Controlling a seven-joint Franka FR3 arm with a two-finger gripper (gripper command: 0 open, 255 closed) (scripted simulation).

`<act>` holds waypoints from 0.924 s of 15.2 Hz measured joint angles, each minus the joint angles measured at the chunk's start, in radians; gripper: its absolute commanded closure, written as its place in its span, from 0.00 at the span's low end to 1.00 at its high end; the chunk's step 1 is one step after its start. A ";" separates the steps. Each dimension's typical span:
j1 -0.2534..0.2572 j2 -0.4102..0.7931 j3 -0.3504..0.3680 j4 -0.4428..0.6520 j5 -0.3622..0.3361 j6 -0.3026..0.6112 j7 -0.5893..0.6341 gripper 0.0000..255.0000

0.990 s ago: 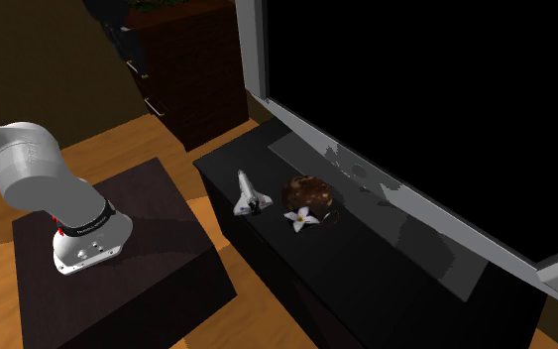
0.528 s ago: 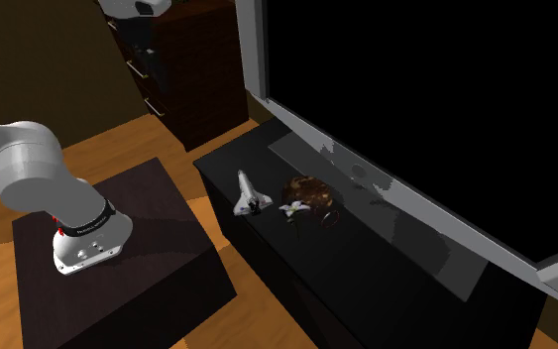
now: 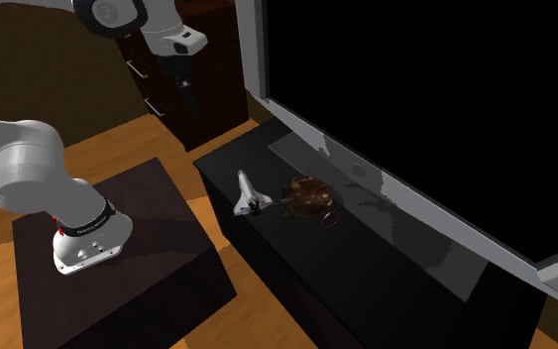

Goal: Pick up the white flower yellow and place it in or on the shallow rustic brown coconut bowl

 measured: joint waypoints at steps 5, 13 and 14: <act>-0.078 0.141 0.015 -0.022 -0.062 0.182 0.109 0.00; -0.214 0.365 0.028 -0.014 -0.213 0.422 0.330 0.00; -0.233 0.400 0.026 -0.001 -0.239 0.447 0.359 0.00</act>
